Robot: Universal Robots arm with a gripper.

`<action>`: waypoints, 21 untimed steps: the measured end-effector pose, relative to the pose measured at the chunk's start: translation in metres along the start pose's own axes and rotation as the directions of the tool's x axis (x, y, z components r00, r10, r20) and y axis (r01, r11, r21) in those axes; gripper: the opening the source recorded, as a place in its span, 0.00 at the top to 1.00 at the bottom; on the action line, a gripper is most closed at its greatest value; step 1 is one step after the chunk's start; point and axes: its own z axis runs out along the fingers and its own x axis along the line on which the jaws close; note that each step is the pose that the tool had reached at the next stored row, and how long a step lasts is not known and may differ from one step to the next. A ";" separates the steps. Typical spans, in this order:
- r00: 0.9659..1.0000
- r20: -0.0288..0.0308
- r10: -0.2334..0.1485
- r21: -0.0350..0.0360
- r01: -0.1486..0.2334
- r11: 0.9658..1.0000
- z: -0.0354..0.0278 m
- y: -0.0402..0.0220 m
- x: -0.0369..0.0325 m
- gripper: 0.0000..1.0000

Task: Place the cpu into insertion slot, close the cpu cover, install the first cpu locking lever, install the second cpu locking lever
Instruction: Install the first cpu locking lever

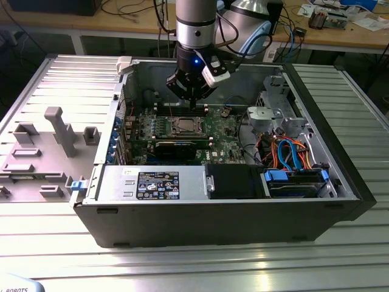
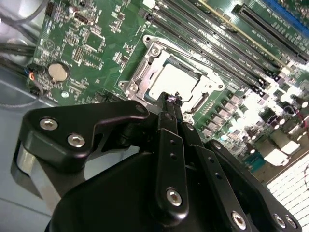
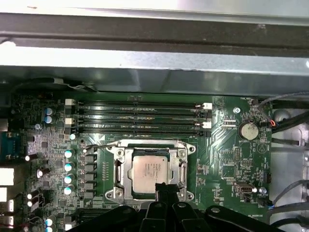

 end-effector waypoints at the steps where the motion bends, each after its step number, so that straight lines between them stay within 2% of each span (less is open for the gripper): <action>1: 1.000 0.000 -0.004 0.000 0.004 1.000 0.0000 0.0000 0.0000 0.89; 5: 1.000 0.000 -0.004 0.000 0.004 1.000 0.0000 0.0000 0.0008 0.89; 8: 1.000 0.000 -0.004 0.000 0.004 1.000 -0.0005 0.0008 0.0163 0.89; 11: 1.000 0.000 0.001 0.000 -0.001 1.000 -0.0004 0.0013 0.0234 0.89; 14: 1.000 0.000 0.023 0.001 -0.023 1.000 -0.0001 0.0013 0.0244 0.89; 17: 1.000 0.000 0.024 0.001 -0.024 1.000 0.0002 0.0014 0.0254 0.89; 21: 1.000 0.000 0.024 0.001 -0.024 1.000 -0.0001 0.0018 0.0334 0.89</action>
